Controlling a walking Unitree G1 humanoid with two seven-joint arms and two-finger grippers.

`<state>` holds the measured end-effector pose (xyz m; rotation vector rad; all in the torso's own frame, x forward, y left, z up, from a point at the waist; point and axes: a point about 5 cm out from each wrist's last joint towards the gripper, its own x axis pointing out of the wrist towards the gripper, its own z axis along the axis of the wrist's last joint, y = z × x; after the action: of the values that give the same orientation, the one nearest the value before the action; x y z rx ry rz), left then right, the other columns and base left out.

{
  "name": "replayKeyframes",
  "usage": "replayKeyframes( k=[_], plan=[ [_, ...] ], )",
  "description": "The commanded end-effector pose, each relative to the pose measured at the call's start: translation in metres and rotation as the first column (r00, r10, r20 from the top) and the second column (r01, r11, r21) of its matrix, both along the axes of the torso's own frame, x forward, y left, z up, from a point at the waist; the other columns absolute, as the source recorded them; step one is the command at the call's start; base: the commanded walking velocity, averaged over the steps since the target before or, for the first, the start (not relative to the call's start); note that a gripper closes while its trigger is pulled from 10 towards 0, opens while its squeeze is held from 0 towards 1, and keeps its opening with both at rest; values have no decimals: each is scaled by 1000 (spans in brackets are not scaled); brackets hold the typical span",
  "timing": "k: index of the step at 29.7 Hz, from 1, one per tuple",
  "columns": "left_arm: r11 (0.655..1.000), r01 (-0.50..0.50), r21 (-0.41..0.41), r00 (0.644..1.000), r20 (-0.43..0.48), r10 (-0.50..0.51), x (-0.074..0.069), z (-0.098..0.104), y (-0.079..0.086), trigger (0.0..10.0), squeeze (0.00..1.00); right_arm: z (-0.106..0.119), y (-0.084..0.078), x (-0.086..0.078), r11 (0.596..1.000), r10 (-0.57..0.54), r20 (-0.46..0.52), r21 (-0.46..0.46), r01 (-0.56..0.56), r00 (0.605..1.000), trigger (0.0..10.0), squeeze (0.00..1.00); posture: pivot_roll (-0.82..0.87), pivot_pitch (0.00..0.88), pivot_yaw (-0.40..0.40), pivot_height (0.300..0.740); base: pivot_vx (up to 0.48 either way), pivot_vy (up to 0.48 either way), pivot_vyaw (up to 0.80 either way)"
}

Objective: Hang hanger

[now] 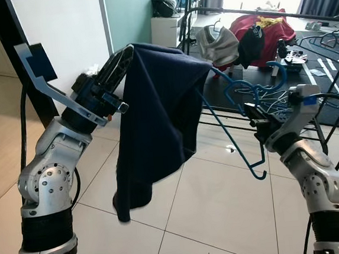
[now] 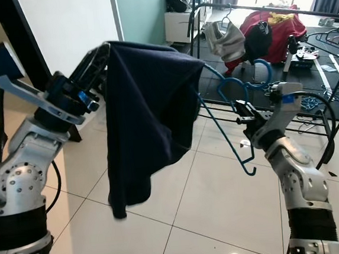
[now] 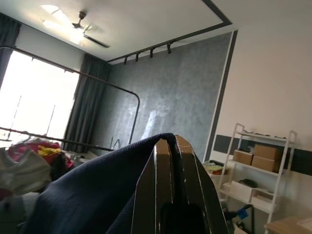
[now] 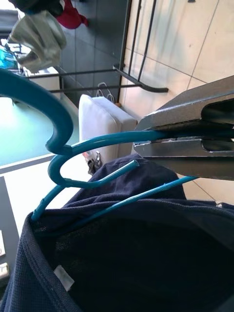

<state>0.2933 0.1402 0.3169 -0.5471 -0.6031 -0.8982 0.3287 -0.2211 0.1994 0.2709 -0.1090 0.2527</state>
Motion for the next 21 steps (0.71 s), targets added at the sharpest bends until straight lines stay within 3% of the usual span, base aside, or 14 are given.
replayKeyframes(
  k=[1,6,11,12,13,16,18,21],
  plan=[
    [996,69,-59,996,60,-65,-8,20,-7,0,0,-10,6,4,999,-32,-43,13,33,999,10000,0,56,0,-43,740,0,0,0],
    [994,77,-72,996,56,-73,-9,21,-7,0,0,-11,7,5,999,-38,-46,18,39,998,10000,0,57,0,-42,740,0,0,0],
    [988,113,-101,993,31,-111,-12,18,-4,0,0,-14,5,10,990,-107,-68,82,112,992,10000,0,60,0,-44,740,0,0,0],
    [983,163,-89,987,23,-161,-17,11,-4,0,0,-15,6,13,976,-127,-88,169,140,988,10000,0,67,0,-50,740,0,0,0],
    [983,163,-89,987,23,-161,-17,11,-4,0,0,-15,6,13,976,-127,-88,169,140,988,10000,0,67,0,-50,740,0,0,0],
    [952,301,-60,953,-15,-302,-30,-10,-8,0,0,-14,10,19,929,-134,-112,332,164,985,10000,0,69,0,-51,740,0,0,0],
    [952,301,-60,953,-15,-302,-30,-10,-8,0,0,-14,10,19,929,-134,-112,332,164,985,10000,0,69,0,-51,740,0,0,0],
    [928,371,-36,925,-74,-373,-35,-29,-12,0,0,-8,9,23,919,-160,-94,350,183,983,10000,0,74,0,-53,740,0,0,0]
  ],
)
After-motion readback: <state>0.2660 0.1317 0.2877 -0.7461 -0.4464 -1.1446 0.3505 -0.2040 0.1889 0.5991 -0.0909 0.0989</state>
